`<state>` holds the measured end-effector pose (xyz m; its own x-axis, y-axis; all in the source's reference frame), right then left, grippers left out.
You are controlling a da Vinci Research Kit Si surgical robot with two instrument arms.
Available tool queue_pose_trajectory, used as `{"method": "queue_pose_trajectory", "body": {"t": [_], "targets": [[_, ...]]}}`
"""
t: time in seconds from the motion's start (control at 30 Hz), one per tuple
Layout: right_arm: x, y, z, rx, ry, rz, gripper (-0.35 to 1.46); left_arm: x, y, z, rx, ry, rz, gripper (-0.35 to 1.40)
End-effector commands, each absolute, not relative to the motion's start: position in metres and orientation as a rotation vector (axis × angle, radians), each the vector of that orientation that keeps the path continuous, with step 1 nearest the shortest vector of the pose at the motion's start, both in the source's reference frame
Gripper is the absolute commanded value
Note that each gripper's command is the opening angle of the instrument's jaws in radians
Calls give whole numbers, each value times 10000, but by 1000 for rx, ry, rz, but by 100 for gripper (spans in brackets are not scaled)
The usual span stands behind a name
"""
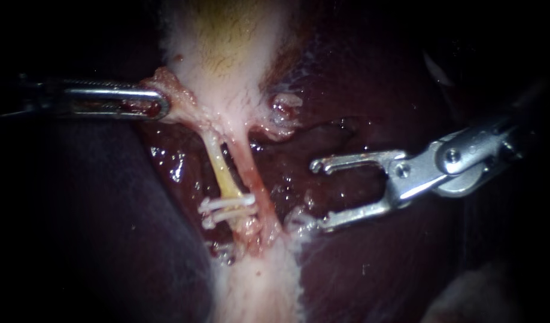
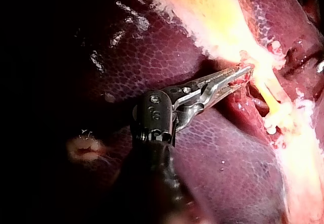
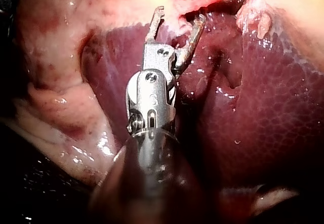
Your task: Going back second clip left tube
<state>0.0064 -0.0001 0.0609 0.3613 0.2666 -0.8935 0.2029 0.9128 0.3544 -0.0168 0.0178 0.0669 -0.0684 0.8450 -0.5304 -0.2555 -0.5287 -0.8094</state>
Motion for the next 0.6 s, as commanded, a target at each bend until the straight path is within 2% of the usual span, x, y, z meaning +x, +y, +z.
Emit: {"method": "queue_pose_trajectory", "body": {"t": [0.03, 0.3, 0.6], "targets": [[62, 0, 608, 450, 1213, 43, 50, -169, 178, 669, -1387, -677, 1717, -35], [57, 4, 605, 443, 1213, 44, 50, -173, 176, 672, -1391, -675, 1716, -35], [56, 4, 604, 436, 1209, 55, 50, -207, 163, 705, -1384, -686, 1751, -35]]}}
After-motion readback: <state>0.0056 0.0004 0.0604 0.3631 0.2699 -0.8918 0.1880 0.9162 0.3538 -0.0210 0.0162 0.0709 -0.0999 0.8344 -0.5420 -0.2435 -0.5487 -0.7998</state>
